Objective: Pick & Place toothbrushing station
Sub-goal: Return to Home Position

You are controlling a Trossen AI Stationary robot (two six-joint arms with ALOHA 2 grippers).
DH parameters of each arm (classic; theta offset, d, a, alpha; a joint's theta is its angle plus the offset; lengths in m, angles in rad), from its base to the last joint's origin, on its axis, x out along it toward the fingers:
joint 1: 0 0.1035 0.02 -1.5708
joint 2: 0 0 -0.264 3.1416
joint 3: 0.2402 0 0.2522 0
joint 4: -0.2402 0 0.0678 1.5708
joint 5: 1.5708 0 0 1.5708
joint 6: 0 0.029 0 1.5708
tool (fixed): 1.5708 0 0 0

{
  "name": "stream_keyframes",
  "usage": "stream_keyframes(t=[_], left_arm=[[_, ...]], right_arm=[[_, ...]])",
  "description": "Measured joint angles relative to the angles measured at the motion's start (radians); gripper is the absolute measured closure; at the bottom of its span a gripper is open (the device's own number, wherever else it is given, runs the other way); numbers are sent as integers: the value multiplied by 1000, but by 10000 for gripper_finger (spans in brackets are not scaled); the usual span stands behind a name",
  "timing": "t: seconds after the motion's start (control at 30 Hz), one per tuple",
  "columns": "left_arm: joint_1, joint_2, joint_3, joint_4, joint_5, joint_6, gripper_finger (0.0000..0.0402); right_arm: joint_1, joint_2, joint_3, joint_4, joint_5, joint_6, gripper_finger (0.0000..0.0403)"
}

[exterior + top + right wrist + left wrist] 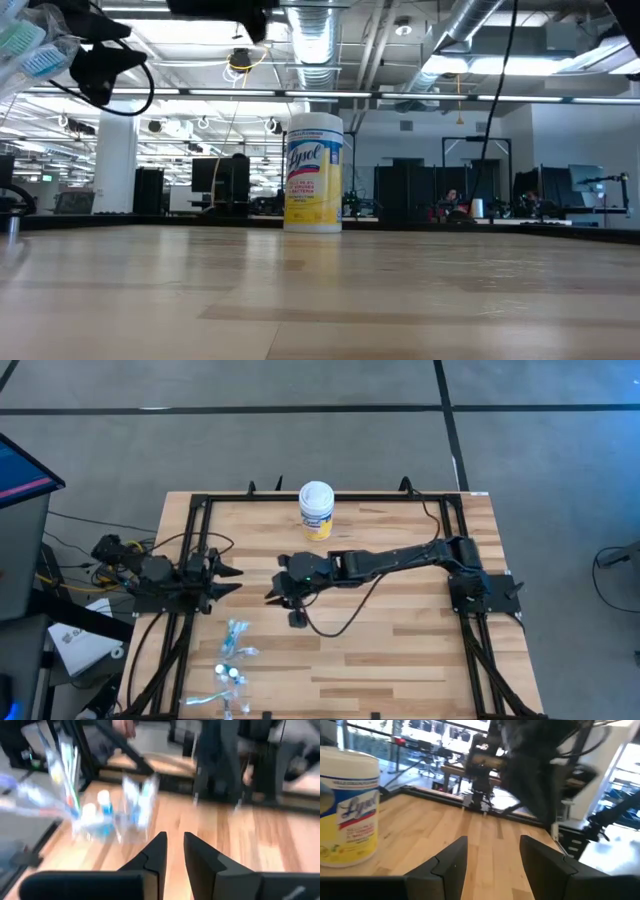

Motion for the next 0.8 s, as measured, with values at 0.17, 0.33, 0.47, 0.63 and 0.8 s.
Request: stream_keyframes(t=[0.17,0.33,0.47,0.63,0.8], left_arm=[[63,0,-8,-19,106,-20,225],[128,0,-53,-12,187,-42,225],[175,0,-69,-6,241,-51,225],[215,0,-69,-2,308,-51,225],[219,0,-69,9,314,-47,225]], right_arm=[[4,-125,-234,122,0,42,354],[16,-293,-558,391,8,101,356],[41,-427,-811,619,96,131,356],[62,-550,-1071,801,121,152,356],[68,-626,-1309,1049,162,169,356]])
